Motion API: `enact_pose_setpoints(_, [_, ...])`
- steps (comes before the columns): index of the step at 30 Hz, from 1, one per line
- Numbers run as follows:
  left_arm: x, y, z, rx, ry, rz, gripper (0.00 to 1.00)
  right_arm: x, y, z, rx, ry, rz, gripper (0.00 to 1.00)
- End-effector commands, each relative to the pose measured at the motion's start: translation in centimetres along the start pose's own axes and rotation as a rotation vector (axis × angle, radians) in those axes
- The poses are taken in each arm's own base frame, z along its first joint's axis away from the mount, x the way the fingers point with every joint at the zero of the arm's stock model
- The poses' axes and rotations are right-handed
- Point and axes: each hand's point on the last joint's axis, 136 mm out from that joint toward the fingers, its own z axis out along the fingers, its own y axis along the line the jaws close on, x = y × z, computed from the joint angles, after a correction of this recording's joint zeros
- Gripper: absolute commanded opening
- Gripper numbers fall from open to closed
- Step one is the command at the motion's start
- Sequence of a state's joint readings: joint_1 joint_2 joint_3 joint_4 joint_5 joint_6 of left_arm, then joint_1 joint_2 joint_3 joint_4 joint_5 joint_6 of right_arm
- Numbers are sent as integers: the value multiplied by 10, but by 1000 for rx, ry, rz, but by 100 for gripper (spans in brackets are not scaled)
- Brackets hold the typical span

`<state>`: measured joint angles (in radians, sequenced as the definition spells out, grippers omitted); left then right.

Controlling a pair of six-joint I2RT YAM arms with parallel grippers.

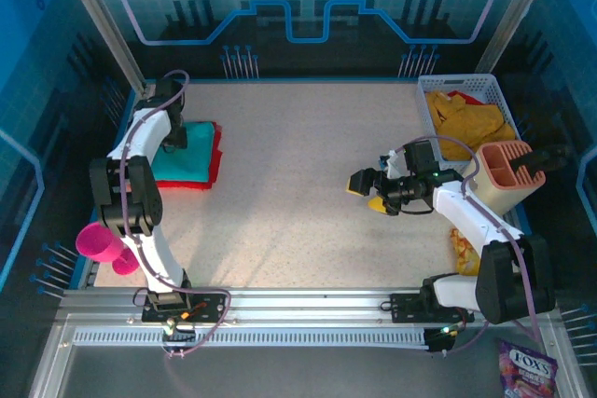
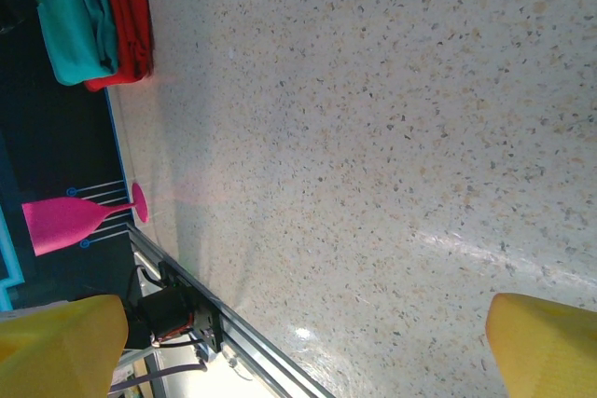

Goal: Fold and stack the t-shirts

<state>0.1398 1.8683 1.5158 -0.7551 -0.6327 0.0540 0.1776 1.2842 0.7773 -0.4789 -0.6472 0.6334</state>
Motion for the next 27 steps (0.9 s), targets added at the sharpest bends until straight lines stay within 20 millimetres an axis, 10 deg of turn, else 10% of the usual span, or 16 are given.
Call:
enact_pose_setpoints(1, [-5, -8, -16, 59, -4, -53, 99, 6, 1, -2, -19, 11, -11, 100])
enact_pose_setpoints(16, [5, -107, -111, 598, -56, -161, 99, -21, 15, -18, -1, -94, -135, 100])
enact_pose_setpoints(23, [20, -140, -173, 778, -227, -90, 99, -61, 5, -62, 203, -290, -223, 100])
enact_pose_setpoints(27, [34, -137, -177, 825, -348, -98, 99, -84, -21, -96, 447, -483, -310, 100])
